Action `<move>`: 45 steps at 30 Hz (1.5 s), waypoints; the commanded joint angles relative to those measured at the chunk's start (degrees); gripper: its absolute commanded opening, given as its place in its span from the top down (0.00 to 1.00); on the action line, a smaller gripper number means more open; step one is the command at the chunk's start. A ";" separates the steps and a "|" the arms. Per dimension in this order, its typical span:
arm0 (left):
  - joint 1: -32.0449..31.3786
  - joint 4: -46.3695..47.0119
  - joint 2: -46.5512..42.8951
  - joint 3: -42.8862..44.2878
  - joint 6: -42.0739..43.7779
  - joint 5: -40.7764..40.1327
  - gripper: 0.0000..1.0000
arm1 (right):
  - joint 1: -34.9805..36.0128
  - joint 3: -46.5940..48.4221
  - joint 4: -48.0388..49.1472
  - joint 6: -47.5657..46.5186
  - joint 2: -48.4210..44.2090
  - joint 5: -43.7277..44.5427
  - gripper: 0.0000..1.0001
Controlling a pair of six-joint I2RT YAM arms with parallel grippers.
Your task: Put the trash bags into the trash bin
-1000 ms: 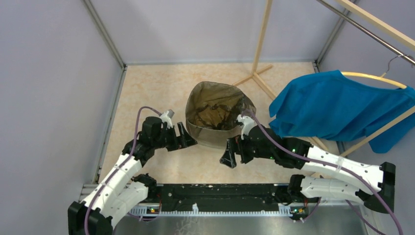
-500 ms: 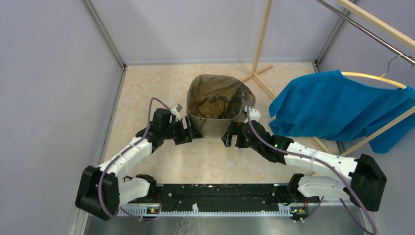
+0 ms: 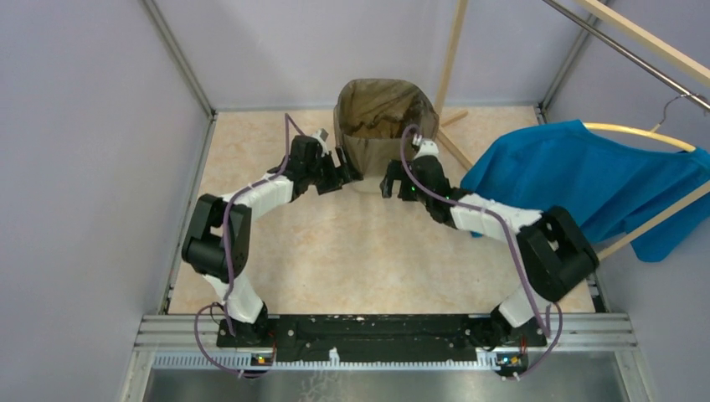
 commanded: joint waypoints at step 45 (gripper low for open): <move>5.73 -13.74 -58.82 12.90 17.82 2.46 0.01 | 0.89 30.97 -36.55 -16.34 -50.36 -14.97 0.01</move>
